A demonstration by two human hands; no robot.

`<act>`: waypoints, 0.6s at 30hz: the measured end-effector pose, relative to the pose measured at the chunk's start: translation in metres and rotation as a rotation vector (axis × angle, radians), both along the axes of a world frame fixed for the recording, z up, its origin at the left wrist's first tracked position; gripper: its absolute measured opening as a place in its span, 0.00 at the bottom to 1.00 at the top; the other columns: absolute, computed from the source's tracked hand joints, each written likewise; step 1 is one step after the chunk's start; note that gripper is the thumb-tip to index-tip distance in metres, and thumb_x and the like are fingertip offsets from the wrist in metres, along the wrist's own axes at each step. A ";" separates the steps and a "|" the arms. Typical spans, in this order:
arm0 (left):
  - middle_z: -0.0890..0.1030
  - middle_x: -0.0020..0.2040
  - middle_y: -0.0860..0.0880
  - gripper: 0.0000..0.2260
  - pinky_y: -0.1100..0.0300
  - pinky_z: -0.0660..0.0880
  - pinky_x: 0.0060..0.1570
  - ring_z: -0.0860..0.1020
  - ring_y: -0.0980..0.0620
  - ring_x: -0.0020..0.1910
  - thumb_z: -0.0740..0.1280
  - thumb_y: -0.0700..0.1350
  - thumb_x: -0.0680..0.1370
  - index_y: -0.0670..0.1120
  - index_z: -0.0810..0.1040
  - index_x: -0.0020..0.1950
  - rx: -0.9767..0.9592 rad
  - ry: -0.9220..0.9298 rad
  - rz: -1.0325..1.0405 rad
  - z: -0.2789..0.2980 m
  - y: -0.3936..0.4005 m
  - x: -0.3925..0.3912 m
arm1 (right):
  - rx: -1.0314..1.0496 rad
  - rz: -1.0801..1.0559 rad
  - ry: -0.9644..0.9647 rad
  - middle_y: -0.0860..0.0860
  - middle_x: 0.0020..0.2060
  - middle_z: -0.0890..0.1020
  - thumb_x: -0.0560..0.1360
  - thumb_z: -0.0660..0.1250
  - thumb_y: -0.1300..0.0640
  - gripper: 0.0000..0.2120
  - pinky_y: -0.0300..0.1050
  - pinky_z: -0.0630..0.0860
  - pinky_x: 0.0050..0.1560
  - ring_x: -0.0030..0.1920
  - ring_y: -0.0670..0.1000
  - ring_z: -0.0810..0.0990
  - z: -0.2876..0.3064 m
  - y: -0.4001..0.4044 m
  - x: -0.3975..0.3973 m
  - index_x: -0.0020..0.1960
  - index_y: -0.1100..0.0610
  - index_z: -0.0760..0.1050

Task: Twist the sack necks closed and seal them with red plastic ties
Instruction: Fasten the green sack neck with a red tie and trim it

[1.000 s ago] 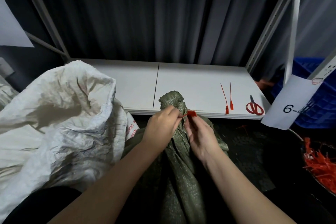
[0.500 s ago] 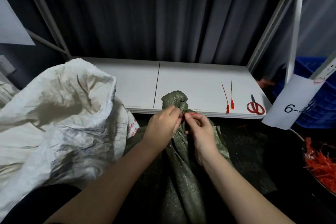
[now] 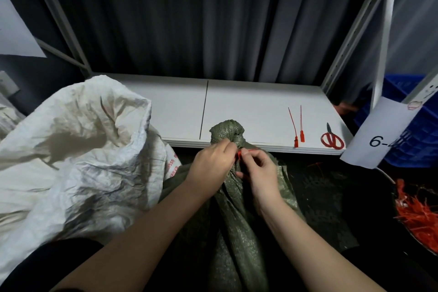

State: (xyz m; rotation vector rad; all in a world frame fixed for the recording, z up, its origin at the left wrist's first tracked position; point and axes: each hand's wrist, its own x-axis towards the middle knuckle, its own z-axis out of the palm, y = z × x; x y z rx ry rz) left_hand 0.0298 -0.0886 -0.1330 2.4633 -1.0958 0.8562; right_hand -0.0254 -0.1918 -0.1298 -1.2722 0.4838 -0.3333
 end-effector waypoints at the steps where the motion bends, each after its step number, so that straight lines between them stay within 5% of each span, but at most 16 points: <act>1: 0.75 0.33 0.48 0.05 0.60 0.71 0.25 0.77 0.50 0.28 0.61 0.43 0.71 0.45 0.74 0.36 -0.011 0.015 0.000 0.002 0.001 0.000 | -0.067 0.031 0.002 0.50 0.36 0.77 0.77 0.64 0.63 0.09 0.34 0.76 0.28 0.33 0.42 0.74 0.001 -0.003 0.001 0.39 0.57 0.72; 8: 0.76 0.38 0.49 0.07 0.60 0.70 0.35 0.77 0.50 0.35 0.60 0.46 0.73 0.45 0.75 0.41 -0.105 0.190 -0.075 0.002 0.009 -0.004 | -1.078 0.623 0.094 0.47 0.35 0.75 0.78 0.64 0.55 0.10 0.43 0.68 0.44 0.37 0.43 0.72 0.035 -0.058 0.017 0.38 0.48 0.71; 12: 0.75 0.41 0.49 0.03 0.54 0.74 0.36 0.76 0.50 0.38 0.67 0.42 0.72 0.45 0.75 0.43 -0.149 0.276 -0.076 0.004 0.011 -0.004 | -1.068 0.644 0.022 0.49 0.41 0.73 0.78 0.65 0.58 0.09 0.36 0.66 0.50 0.45 0.46 0.73 0.034 -0.056 0.013 0.39 0.51 0.75; 15: 0.75 0.49 0.50 0.13 0.54 0.75 0.46 0.75 0.51 0.49 0.64 0.50 0.69 0.47 0.76 0.51 -0.126 0.316 0.029 -0.001 0.010 -0.018 | -1.033 0.547 0.067 0.51 0.45 0.74 0.77 0.66 0.57 0.09 0.43 0.68 0.57 0.49 0.49 0.74 0.026 -0.051 0.013 0.37 0.51 0.74; 18: 0.71 0.54 0.52 0.22 0.60 0.67 0.55 0.70 0.56 0.53 0.61 0.61 0.66 0.49 0.77 0.54 -0.450 0.510 0.226 -0.011 0.000 -0.045 | -1.020 0.425 0.133 0.52 0.46 0.75 0.77 0.65 0.55 0.13 0.47 0.70 0.54 0.49 0.53 0.76 0.027 -0.037 0.007 0.35 0.48 0.70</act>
